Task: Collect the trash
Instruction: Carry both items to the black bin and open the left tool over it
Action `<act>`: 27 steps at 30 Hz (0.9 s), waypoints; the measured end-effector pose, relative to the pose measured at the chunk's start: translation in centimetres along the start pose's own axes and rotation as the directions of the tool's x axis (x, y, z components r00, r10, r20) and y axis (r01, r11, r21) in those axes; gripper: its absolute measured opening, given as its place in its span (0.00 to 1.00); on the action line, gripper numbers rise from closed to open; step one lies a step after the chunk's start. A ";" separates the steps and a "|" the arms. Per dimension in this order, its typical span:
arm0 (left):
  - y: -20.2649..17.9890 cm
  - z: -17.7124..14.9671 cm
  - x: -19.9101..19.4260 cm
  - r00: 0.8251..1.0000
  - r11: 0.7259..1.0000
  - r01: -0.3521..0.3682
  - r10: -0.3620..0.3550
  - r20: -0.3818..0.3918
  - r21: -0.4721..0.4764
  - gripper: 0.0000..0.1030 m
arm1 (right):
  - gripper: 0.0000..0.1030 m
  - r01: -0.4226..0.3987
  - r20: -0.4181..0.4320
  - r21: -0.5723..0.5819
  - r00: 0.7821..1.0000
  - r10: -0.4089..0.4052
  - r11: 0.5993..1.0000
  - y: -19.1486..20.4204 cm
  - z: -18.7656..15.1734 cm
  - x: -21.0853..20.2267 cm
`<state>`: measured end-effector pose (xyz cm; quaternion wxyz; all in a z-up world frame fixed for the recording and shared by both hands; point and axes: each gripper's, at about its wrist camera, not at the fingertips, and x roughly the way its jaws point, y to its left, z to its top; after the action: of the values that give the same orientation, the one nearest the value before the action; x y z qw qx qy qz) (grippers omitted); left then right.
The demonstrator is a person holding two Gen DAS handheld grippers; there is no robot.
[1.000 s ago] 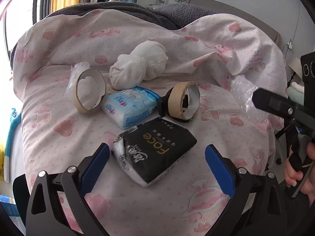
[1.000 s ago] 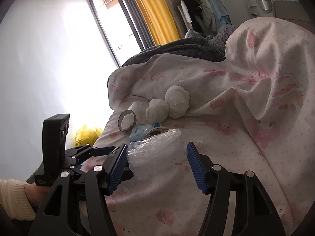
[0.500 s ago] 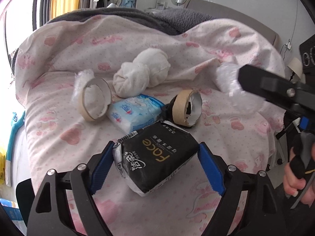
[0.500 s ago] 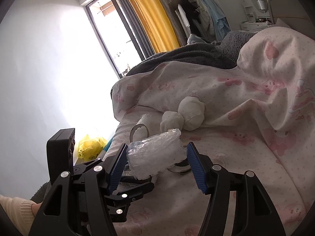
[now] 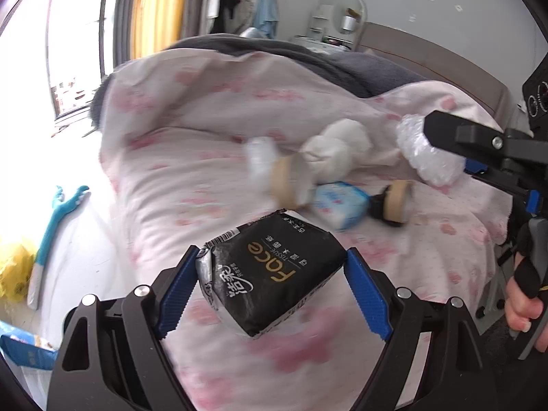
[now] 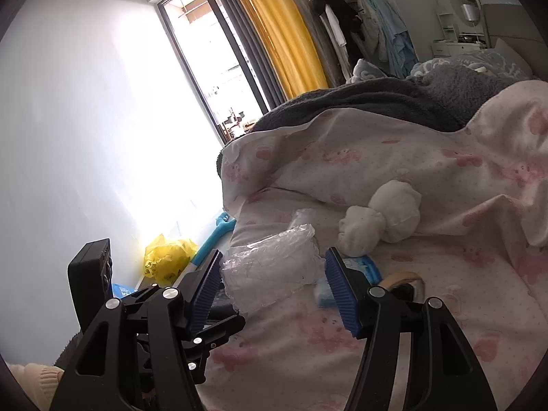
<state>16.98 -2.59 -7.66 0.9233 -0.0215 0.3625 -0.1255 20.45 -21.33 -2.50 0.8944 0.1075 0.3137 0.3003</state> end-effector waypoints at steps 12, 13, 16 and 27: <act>9.3 -2.7 -3.5 0.992 0.984 -0.128 0.126 -0.026 -0.121 0.83 | 0.61 -0.061 -0.044 -0.066 0.997 0.059 0.996 7.8 0.3 4.4; 9.9 -3.0 -3.6 0.990 0.983 -0.136 0.133 -0.036 -0.126 0.83 | 0.61 -0.066 -0.050 -0.069 0.997 0.062 0.995 8.4 0.2 4.7; 12.0 -4.0 -3.5 0.985 0.975 -0.165 0.155 -0.080 -0.146 0.83 | 0.61 -0.074 -0.068 -0.083 0.995 0.069 0.994 10.3 0.1 5.9; 18.4 -8.6 -3.1 0.954 0.950 -0.224 0.169 -0.246 -0.218 0.83 | 0.61 -0.129 -0.158 -0.112 0.981 0.111 0.985 16.7 -1.1 10.4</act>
<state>12.96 16.38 -14.34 0.8745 -0.0840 0.4775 0.0115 18.42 -1.73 -2.14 0.8532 0.0483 0.3544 0.3796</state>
